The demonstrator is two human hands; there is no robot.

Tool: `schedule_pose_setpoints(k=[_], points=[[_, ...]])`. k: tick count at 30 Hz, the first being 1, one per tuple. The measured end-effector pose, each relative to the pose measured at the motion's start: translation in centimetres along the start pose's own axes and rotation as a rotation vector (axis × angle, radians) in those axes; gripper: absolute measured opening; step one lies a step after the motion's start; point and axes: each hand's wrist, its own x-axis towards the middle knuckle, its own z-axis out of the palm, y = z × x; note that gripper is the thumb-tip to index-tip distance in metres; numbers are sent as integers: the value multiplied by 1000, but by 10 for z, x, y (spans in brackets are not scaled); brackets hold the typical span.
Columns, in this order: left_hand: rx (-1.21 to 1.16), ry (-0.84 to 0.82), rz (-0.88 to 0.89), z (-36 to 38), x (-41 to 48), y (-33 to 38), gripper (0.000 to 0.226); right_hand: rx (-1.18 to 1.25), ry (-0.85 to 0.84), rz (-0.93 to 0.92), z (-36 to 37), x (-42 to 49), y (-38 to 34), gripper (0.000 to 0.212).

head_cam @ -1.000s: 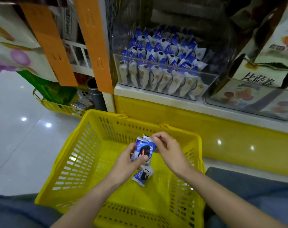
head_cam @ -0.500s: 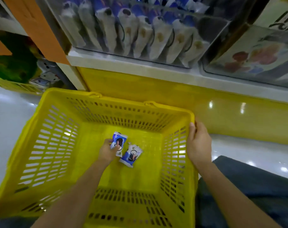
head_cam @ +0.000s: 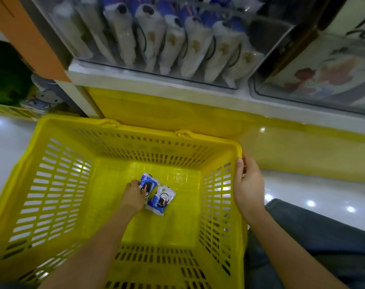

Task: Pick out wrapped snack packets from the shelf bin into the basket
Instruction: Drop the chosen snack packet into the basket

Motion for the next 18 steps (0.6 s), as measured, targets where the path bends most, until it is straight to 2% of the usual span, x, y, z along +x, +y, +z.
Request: schedule_pose_setpoints(k=[3, 5, 8, 10, 12, 14, 18], points=[[93, 8, 129, -24, -14, 19, 36, -118, -8, -25, -2, -2, -2, 35], [172, 70, 263, -49, -27, 39, 36, -283, -85, -36, -6, 0, -5, 36], [291, 249, 508, -96, -53, 75, 34, -629, -212, -86, -17, 9, -22, 44], [316, 390, 660, -130, -75, 99, 32, -748, -212, -189, -28, 15, -44, 47], [323, 514, 793, -162, -99, 119, 31, -764, -216, -345, -41, 18, -73, 45], [317, 636, 893, -193, -122, 133, 30, -682, -210, -502, -55, 20, -105, 42], [332, 833, 982, -244, -154, 152, 24, -440, -65, -865, -85, 17, -180, 27]])
